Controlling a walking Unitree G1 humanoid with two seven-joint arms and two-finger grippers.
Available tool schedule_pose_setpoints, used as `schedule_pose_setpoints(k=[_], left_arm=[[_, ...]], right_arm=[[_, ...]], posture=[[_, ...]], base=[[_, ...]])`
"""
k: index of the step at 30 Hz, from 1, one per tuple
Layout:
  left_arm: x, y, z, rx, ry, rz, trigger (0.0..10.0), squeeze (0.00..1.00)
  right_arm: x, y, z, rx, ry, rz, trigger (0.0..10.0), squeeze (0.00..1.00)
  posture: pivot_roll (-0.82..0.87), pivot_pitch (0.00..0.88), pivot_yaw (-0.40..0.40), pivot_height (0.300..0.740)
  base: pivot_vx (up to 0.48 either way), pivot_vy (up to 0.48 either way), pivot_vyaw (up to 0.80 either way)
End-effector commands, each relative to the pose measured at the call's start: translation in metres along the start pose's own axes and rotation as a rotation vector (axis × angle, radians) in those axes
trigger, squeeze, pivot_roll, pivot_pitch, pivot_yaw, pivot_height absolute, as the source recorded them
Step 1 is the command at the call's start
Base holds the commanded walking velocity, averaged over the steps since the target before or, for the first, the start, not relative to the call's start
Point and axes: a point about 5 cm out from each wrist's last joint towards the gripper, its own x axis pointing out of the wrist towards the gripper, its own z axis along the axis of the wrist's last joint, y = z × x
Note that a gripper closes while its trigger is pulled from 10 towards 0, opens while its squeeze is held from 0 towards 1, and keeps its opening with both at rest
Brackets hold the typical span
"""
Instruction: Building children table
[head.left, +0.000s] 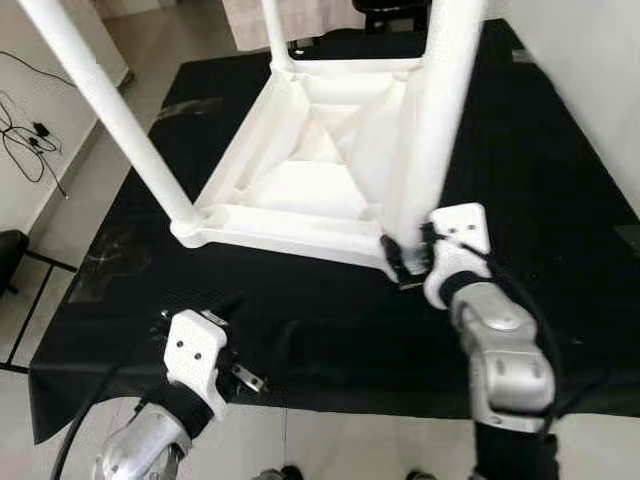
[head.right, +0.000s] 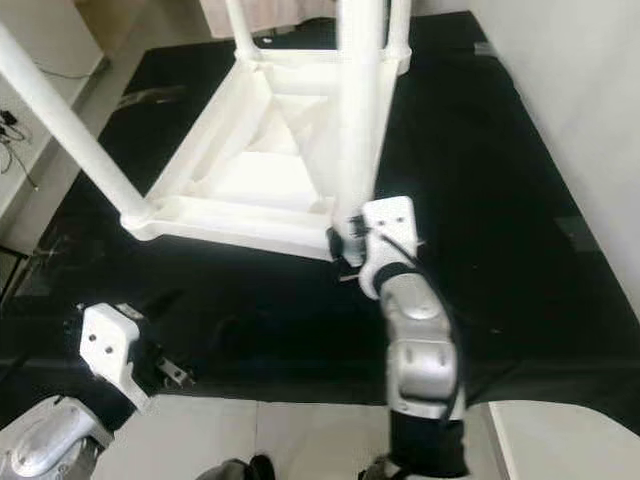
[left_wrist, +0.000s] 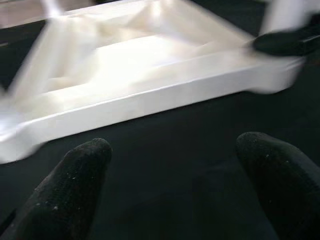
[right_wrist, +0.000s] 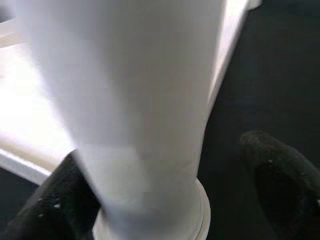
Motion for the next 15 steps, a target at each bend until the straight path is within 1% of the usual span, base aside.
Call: schedule_pose_setpoints(k=[1, 3, 5, 7, 8, 9, 11, 12, 13, 14, 15], left_arm=[[-0.001, 0.007, -0.007, 0.014, 0.043, 0.051, 10.0, 0.0], [0.0, 0.012, -0.007, 0.022, 0.045, 0.085, 10.0, 0.0], [0.0, 0.012, -0.007, 0.022, 0.045, 0.085, 10.0, 0.0], [0.001, 0.019, -0.007, 0.041, 0.044, 0.134, 10.0, 0.0], [0.001, 0.022, -0.007, 0.044, 0.043, 0.149, 10.0, 0.0], [0.001, 0.023, -0.008, 0.05, 0.047, 0.16, 10.0, 0.0], [0.001, 0.023, -0.008, 0.05, 0.047, 0.16, 10.0, 0.0], [0.002, 0.024, -0.008, 0.053, 0.05, 0.165, 10.0, 0.0], [0.002, 0.025, -0.009, 0.055, 0.052, 0.174, 10.0, 0.0], [0.002, 0.026, -0.009, 0.056, 0.053, 0.181, 10.0, 0.0], [0.002, 0.026, -0.009, 0.056, 0.053, 0.181, 10.0, 0.0]], right_arm=[[-0.007, -0.006, -0.003, 0.014, -0.025, -0.029, 10.0, 1.0], [-0.017, -0.003, -0.008, 0.019, -0.028, 0.013, 10.0, 1.0], [-0.017, -0.003, -0.008, 0.019, -0.028, 0.013, 10.0, 1.0], [-0.035, 0.007, -0.016, 0.017, -0.028, 0.104, 10.0, 1.0], [-0.042, 0.01, -0.018, 0.01, -0.026, 0.136, 10.0, 0.89], [-0.051, 0.015, -0.02, 0.023, -0.024, 0.21, 10.0, 0.89], [-0.051, 0.015, -0.02, 0.023, -0.024, 0.21, 10.0, 0.89], [-0.057, 0.018, -0.019, 0.022, -0.032, 0.258, 10.0, 0.16], [-0.062, 0.026, -0.015, 0.003, -0.057, 0.372, 10.0, 0.0], [-0.066, 0.031, -0.012, -0.014, -0.076, 0.453, 10.0, 0.0], [-0.066, 0.031, -0.012, -0.014, -0.076, 0.453, 10.0, 0.0]], posture=[[-0.08, 0.141, 0.115, 0.74], [-0.08, 0.139, 0.116, 0.74], [-0.08, 0.139, 0.116, 0.74], [-0.09, 0.133, 0.116, 0.74], [-0.09, 0.133, 0.116, 0.74], [-0.1, 0.133, 0.119, 0.74], [-0.1, 0.133, 0.119, 0.74], [-0.1, 0.132, 0.119, 0.74], [-0.11, 0.128, 0.129, 0.74], [-0.11, 0.128, 0.129, 0.74], [-0.11, 0.128, 0.129, 0.74]], base=[[0.0, 0.0, 0.0], [0.0, 0.0, 0.0], [0.0, 0.0, 0.0], [0.0, 0.0, 0.0], [0.0, 0.0, 0.0], [0.0, 0.0, 0.0], [0.0, 0.0, 0.0], [0.0, 0.0, 0.0], [0.0, 0.0, 0.0], [0.0, 0.0, 0.0], [0.0, 0.0, 0.0]])
